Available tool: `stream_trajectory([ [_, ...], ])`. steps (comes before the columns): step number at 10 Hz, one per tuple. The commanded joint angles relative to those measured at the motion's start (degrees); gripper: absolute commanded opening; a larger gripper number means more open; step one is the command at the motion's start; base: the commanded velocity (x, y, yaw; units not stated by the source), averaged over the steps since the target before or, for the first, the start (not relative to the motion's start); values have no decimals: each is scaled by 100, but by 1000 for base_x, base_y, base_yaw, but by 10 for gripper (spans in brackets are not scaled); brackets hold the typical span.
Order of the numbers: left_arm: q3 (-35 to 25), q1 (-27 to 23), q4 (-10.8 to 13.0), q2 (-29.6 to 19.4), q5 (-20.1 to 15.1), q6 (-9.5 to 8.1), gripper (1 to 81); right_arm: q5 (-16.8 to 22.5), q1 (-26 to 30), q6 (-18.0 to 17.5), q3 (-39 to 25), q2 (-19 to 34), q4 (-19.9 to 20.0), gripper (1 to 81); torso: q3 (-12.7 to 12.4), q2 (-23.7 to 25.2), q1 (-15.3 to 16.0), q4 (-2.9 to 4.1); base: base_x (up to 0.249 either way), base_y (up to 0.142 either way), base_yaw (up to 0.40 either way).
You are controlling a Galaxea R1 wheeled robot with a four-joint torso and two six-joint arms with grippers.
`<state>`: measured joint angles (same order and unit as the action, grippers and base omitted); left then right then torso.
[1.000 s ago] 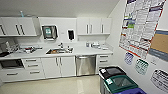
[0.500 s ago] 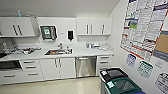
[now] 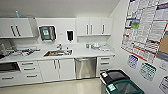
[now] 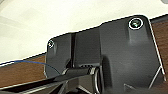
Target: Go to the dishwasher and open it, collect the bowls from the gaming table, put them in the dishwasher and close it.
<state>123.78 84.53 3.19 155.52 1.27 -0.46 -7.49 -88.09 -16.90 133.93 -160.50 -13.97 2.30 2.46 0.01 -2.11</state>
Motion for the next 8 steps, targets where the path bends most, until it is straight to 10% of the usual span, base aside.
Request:
stream_trajectory([
  [1,-100,-301,6,-82,-285,-6,811,239,278,20,-52,68,-88,811,0,0,0,0,108,0,0],
  [8,-117,-301,6,-82,-285,-6,811,239,278,20,-43,59,-88,811,0,0,-1,0,92,0,0],
])
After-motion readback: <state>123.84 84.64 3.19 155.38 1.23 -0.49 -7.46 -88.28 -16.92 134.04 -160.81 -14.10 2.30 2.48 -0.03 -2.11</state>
